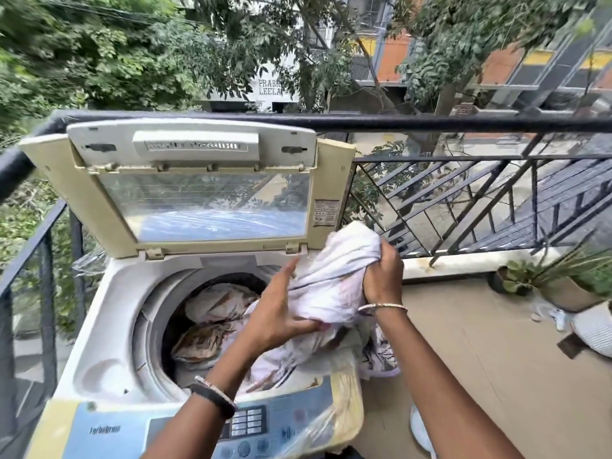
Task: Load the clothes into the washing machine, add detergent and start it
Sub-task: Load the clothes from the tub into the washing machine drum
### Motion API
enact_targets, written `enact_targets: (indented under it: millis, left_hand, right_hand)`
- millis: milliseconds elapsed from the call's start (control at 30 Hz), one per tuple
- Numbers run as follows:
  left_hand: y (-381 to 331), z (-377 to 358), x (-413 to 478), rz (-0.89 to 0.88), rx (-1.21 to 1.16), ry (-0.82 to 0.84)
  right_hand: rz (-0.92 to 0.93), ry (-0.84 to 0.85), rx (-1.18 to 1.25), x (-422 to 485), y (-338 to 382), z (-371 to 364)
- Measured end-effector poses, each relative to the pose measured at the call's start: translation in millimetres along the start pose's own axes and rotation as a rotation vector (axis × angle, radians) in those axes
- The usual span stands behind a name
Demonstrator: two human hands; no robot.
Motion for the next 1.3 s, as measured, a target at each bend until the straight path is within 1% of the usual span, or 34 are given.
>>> enact_targets:
  millis: [67,133,167,267,333,367,400,433,533,567,600,633,667,700,733,767,800,833,900,933,1000,1033,1067,1100,1167,1233,1300]
  left_hand:
    - [-12.8,19.1,-0.3,-0.028,-0.059,-0.215]
    - [-19.1,40.5,-6.3,-0.004,-0.052,-0.455]
    - [-18.5,50.1,-9.5,0.030,-0.065,-0.536]
    - [-5.1,81.5,-21.5,0.107,-0.112,-0.703]
    - [10.1,111.1,-28.9,0.149,-0.128,-0.853]
    - [15.6,127.0,-32.2,0.171,-0.119,-0.916]
    - [20.2,142.0,-36.2,0.185,-0.096,-0.955]
    - [22.9,154.6,-40.6,0.177,-0.075,-0.972]
    - [25.2,175.9,-52.3,0.141,-0.133,-1.016]
    - [26.9,179.8,-55.6,0.141,-0.145,-1.040]
    - [27.8,183.5,-58.8,0.142,-0.135,-1.066]
    - [30.1,186.6,-61.8,0.146,-0.130,-1.080]
    - [35.0,190.1,-64.3,0.154,-0.125,-1.087]
    - [37.2,193.5,-66.2,0.162,-0.104,-1.081]
    - [43.3,196.5,-66.9,0.179,-0.061,-1.047]
    - [47.1,199.3,-66.4,0.188,-0.021,-0.984]
    - [51.4,200.8,-64.3,0.202,0.001,-0.900]
    - [64.3,199.5,-61.5,0.237,0.017,-0.794]
    - [83.8,195.5,-57.0,0.326,0.053,-0.556]
    - [93.0,190.0,-55.9,0.379,0.081,-0.398]
    - [108.1,172.0,-58.8,0.487,0.077,-0.092]
    - [113.5,160.7,-60.8,0.505,0.047,0.044]
    - [115.3,151.2,-63.6,0.515,0.011,0.158]
    - [111.2,142.5,-65.3,0.497,-0.016,0.223]
    - [104.4,131.6,-65.1,0.409,0.014,0.246]
    - [80.8,131.8,-60.7,0.291,0.060,0.176]
    - [56.7,135.3,-54.1,0.144,0.094,0.105]
  right_hand:
    - [0.061,0.078,0.106,-8.7,32.2,-27.9]
    - [0.096,0.210,0.161,-23.9,58.9,-53.3]
    - [0.125,0.300,0.169,-31.1,68.7,-63.4]
    - [0.192,0.563,0.191,-35.3,85.4,-77.8]
    - [0.225,0.702,0.110,-26.5,79.9,-72.8]
    - [0.248,0.740,0.019,-21.9,68.9,-67.0]
    - [0.232,0.753,-0.086,-18.1,52.0,-59.5]
    - [0.167,0.757,-0.185,-14.3,29.8,-50.3]
    - [-0.160,0.762,-0.529,-8.6,-50.1,-15.8]
    - [-0.266,0.790,-0.584,-10.1,-80.2,-2.1]
    - [-0.356,0.817,-0.578,-14.3,-101.7,9.9]
    - [-0.435,0.821,-0.492,-18.8,-122.7,21.2]
    - [-0.510,0.789,-0.368,-23.7,-137.6,28.8]
    - [-0.556,0.730,-0.258,-27.0,-153.3,32.8]
    - [-0.565,0.658,-0.194,-31.5,-161.9,32.4]
    - [-0.536,0.557,-0.148,-34.8,-168.2,29.8]
    - [-0.471,0.448,-0.157,-35.8,-170.0,26.4]
    - [-0.399,0.367,-0.184,-35.5,-167.7,21.4]
    - [-0.272,0.303,-0.267,-33.8,-149.5,10.6]
    - [-0.216,0.275,-0.278,-31.2,-136.0,6.3]
    - [-0.116,0.230,-0.217,-24.3,-107.9,0.1]
    - [-0.059,0.220,-0.186,-21.2,-90.6,-5.3]
    - [-0.004,0.229,-0.170,-18.6,-71.2,-12.0]
    - [0.043,0.246,-0.146,-16.0,-52.5,-20.7]
    - [0.130,0.330,-0.075,-14.7,-11.8,-44.4]
    - [0.212,0.437,0.030,-23.4,25.0,-74.4]
    - [0.205,0.545,0.177,-46.6,54.6,-107.5]
Point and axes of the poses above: each hand's wrist, its own x-axis towards the middle knuckle, its own z-axis out of the back of the hand, y = z × x, the point moved 3 cm from there along x, towards the middle knuckle, and after that the axes turned 12 degrees about x, right-handed, at the moved point
